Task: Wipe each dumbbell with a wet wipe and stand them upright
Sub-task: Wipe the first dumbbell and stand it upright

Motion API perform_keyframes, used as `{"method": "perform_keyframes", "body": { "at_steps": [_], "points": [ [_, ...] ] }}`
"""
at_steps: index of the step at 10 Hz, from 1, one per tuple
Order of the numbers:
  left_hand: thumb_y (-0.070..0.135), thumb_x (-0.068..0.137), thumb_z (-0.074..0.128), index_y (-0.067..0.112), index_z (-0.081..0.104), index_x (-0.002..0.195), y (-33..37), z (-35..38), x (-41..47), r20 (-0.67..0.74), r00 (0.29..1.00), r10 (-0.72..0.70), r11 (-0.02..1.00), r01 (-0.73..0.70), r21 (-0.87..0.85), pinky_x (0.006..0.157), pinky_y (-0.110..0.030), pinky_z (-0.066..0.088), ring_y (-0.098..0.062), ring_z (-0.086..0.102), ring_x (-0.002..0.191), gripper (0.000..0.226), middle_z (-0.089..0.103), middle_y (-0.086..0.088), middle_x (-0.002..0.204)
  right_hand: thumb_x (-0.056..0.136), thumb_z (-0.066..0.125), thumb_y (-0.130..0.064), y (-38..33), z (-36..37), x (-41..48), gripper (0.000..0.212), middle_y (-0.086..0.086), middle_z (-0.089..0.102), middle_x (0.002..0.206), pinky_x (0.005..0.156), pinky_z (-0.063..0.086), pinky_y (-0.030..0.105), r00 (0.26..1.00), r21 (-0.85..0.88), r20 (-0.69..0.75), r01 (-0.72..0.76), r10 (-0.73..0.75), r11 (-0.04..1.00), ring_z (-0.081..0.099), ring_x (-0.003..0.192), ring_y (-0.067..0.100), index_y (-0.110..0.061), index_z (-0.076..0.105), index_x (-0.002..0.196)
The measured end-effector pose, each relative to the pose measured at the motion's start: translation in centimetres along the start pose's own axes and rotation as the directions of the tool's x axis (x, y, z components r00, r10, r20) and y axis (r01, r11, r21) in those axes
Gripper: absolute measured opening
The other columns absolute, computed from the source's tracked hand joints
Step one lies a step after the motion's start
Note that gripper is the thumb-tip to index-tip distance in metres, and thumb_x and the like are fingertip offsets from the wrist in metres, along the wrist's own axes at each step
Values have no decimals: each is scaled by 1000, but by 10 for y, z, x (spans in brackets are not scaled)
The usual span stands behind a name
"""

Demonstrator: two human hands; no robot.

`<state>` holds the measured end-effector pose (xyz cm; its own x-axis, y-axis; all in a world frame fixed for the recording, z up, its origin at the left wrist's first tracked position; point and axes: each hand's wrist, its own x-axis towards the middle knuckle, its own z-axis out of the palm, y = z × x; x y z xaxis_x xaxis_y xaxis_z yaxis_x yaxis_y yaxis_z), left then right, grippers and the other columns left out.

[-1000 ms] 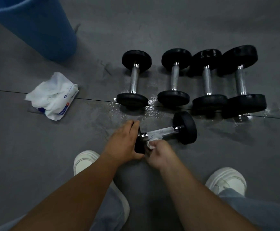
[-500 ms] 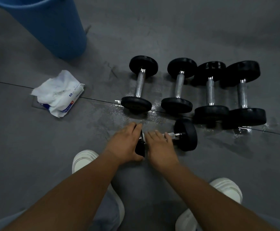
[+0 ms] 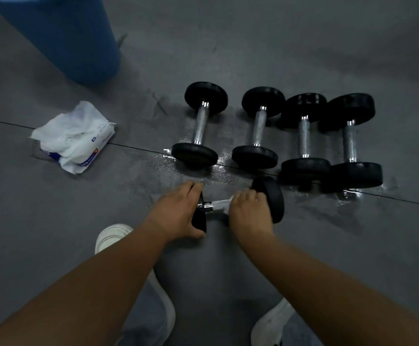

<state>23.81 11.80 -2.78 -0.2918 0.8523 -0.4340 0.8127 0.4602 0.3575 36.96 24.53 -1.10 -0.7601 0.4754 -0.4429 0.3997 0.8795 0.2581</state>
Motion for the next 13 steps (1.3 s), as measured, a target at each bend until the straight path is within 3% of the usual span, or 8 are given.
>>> {"method": "perform_keyframes", "body": {
  "at_steps": [1, 4, 5, 9, 10, 11, 12, 13],
  "points": [
    [64, 53, 81, 15, 19, 151, -2, 1, 1, 6, 1000, 7, 1000, -7, -14, 99, -39, 47, -26, 48, 124, 126, 33, -5, 146, 97, 32, -11, -21, -17, 0, 34, 14, 51, 119, 81, 40, 36, 986, 1, 62, 153, -153, 988, 50, 105, 31, -6, 55, 122],
    [63, 54, 82, 12, 22, 152, 2, -6, 1, 19, 1000, 4, 1000, -4, -16, 102, -38, 42, -28, 46, 129, 126, 30, -7, 151, 96, 37, -7, 4, -14, -4, 33, 11, 61, 122, 84, 48, 34, 945, 256, 327, -116, 27, 960, 59, 113, 28, -9, 57, 122],
    [63, 52, 83, 12, 23, 151, 1, -7, 3, 25, 1000, -3, 1000, 3, -29, 102, -39, 45, -29, 47, 128, 126, 31, -7, 151, 94, 39, -8, 0, -19, 1, 29, 12, 59, 118, 79, 50, 38, 984, 315, 180, -50, -8, 948, 60, 108, 32, -9, 55, 119],
    [66, 52, 82, 12, 23, 150, -2, -9, 5, 30, 1000, 8, 1000, -8, -15, 102, -40, 45, -30, 50, 125, 126, 34, -7, 148, 98, 30, -16, 10, -1, 14, 44, 22, 39, 132, 82, 39, 33, 998, -329, 56, 42, -25, 943, 44, 113, 33, 1, 43, 136],
    [66, 53, 82, 12, 20, 152, 0, -8, 3, 48, 999, 18, 1000, -17, -23, 106, -40, 42, -29, 46, 129, 128, 31, -8, 150, 98, 31, -15, 10, 1, 3, 40, 16, 44, 124, 83, 39, 33, 989, -287, 148, 64, -22, 956, 45, 111, 31, -2, 47, 132],
    [63, 55, 83, 12, 18, 153, 0, -10, 2, 53, 998, 43, 999, -42, -13, 109, -40, 39, -29, 42, 132, 128, 28, -8, 152, 91, 45, -7, 23, -16, -2, 27, 16, 52, 116, 80, 45, 36, 985, 151, 152, 58, -81, 987, 52, 106, 33, -4, 61, 114],
    [66, 53, 82, 14, 19, 152, -1, -13, 5, 63, 997, 36, 999, -36, 1, 107, -38, 41, -27, 43, 131, 128, 30, -6, 151, 83, 55, -9, 15, 1, -19, 10, 15, 65, 92, 76, 48, 33, 925, 699, 346, -366, 158, 615, 62, 89, 31, -8, 64, 84],
    [68, 53, 81, 15, 18, 152, -1, -10, 4, 59, 998, 24, 1000, -24, -2, 108, -37, 40, -26, 42, 134, 129, 29, -5, 152, 87, 47, -2, -7, 29, -30, 14, 13, 60, 77, 78, 52, 37, 592, 516, 794, -536, 138, -668, 59, 74, 25, -7, 58, 81]
  ]
}}
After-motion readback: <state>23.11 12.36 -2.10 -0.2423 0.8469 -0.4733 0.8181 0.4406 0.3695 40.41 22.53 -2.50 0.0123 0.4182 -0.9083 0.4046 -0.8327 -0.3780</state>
